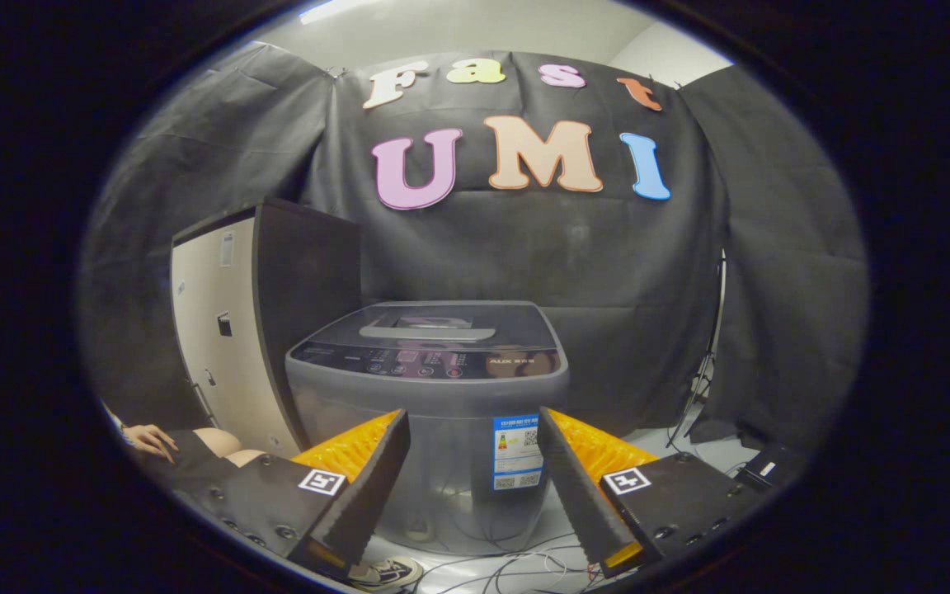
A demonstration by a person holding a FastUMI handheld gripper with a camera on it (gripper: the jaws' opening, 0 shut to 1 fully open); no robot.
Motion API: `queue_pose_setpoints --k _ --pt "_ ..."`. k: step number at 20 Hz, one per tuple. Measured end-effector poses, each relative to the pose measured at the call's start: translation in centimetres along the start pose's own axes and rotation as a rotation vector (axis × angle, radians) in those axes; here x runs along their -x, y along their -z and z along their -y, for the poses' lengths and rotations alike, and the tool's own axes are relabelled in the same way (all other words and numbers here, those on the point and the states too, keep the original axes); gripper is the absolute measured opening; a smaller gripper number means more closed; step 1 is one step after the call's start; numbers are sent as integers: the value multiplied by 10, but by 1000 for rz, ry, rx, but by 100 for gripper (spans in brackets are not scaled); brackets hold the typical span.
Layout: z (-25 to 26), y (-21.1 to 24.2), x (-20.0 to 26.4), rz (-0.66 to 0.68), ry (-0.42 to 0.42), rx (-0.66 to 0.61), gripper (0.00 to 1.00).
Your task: Put the clothes into the washing machine and then close the washing machine lid.
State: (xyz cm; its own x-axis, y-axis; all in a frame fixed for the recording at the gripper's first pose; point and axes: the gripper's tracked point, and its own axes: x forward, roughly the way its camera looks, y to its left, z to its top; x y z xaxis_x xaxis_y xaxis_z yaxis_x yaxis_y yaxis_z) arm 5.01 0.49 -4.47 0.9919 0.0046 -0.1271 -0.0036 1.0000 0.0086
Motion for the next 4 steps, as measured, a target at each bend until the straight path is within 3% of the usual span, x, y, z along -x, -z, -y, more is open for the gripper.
queue_pose_setpoints --k 4 --pt "0 1 0 -3 0 0 98"
